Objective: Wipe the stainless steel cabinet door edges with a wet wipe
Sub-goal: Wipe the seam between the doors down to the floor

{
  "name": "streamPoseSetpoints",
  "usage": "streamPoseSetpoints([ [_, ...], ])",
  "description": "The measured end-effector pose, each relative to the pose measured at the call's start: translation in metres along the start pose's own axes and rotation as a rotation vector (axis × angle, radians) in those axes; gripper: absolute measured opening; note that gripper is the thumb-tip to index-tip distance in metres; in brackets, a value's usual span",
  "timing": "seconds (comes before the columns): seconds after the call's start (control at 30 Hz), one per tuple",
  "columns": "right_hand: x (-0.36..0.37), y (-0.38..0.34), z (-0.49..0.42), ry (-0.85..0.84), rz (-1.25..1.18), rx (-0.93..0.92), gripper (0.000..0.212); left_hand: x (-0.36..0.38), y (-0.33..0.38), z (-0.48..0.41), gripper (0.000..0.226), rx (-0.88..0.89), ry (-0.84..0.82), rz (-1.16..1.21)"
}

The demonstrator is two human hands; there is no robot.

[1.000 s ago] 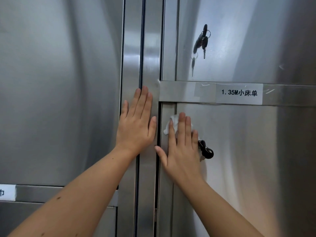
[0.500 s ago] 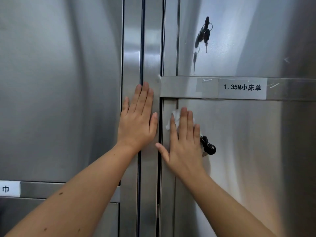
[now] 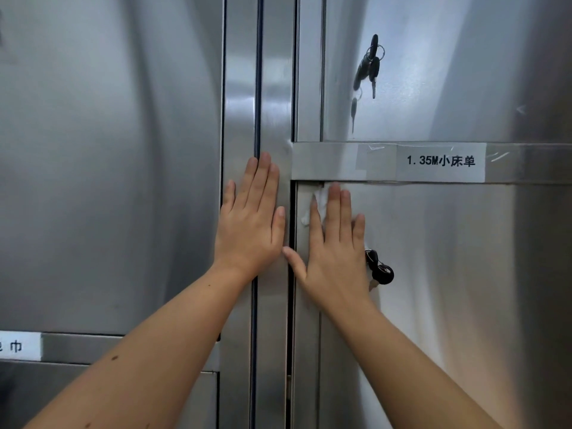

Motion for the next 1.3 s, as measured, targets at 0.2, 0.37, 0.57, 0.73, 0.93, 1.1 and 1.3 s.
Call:
streamPoseSetpoints([
  [0.2, 0.002, 0.003, 0.004, 0.04, -0.017, -0.029, 0.077, 0.001, -0.001, 0.0, 0.061, -0.002, -0.004, -0.009],
  [0.37, 0.01, 0.001, 0.031, 0.067, -0.024, -0.052, 0.076, 0.001, 0.0, 0.0, 0.061, 0.004, 0.008, -0.024],
  [0.57, 0.016, -0.002, 0.047, 0.063, -0.049, -0.036, 0.076, 0.0, 0.005, 0.011, 0.058, 0.002, 0.033, -0.046],
  [0.73, 0.019, -0.005, 0.069, 0.041, -0.042, -0.04, 0.074, 0.003, 0.008, 0.03, 0.056, 0.007, 0.038, -0.05],
  [0.93, 0.023, -0.008, 0.094, -0.022, 0.0, -0.034, 0.075, 0.008, 0.015, 0.07, 0.055, -0.015, 0.023, -0.047],
  [1.1, 0.029, -0.01, 0.118, -0.022, 0.027, -0.049, 0.073, 0.013, 0.02, 0.1, 0.054, -0.037, 0.014, -0.056],
  [1.3, 0.037, -0.014, 0.148, -0.049, 0.0, -0.053, 0.072, 0.019, 0.028, 0.154, 0.055, -0.001, -0.033, -0.088],
])
Point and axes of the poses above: each hand's wrist, its own z-axis away from the middle knuckle, its own x-axis out of the palm, y = z × x, the point moved 4 cm from there along -z, towards the middle knuckle, and after that the axes turned 1 degree about -z, right-handed, at the moved point
